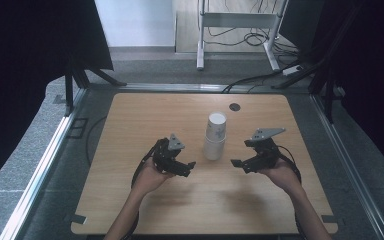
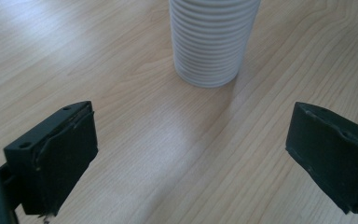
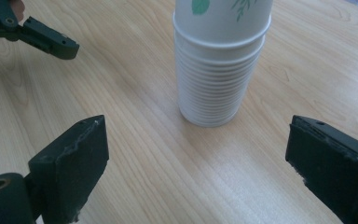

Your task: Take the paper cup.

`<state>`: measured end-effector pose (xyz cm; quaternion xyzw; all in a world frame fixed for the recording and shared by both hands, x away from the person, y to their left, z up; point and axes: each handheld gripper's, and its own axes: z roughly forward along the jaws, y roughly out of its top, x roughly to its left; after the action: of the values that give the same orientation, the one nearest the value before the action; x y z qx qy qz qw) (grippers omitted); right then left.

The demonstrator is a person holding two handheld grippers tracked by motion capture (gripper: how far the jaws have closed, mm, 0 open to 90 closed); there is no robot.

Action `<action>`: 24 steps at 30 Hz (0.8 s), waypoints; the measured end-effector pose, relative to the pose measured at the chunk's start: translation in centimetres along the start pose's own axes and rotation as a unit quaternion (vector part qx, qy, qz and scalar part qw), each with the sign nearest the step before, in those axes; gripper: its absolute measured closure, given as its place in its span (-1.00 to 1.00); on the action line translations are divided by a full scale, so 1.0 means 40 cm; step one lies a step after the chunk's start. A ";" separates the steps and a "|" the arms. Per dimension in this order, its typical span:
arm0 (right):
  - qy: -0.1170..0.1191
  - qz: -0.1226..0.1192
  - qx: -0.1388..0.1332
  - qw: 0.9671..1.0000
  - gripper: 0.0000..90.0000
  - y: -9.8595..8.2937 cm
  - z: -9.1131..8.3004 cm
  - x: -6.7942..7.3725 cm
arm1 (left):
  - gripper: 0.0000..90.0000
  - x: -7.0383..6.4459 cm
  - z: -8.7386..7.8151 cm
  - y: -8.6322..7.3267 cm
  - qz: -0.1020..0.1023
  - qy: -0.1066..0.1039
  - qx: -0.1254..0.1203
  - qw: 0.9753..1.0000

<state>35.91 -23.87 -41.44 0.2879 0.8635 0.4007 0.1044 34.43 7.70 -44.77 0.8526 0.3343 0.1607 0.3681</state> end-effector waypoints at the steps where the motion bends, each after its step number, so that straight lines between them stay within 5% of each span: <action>1: -0.001 -0.001 0.001 1.000 -0.86 0.004 0.001 -0.001 | -0.97 0.000 0.002 0.004 0.003 -0.002 0.000 1.000; 24: -0.004 -0.028 0.043 0.999 -0.88 0.090 0.009 -0.023 | -0.94 -0.008 0.055 0.071 0.029 -0.040 -0.006 0.999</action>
<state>38.31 -22.34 -39.02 0.2692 0.8875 0.3586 0.1064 36.63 4.92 -44.18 0.8654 0.2940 0.1392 0.3812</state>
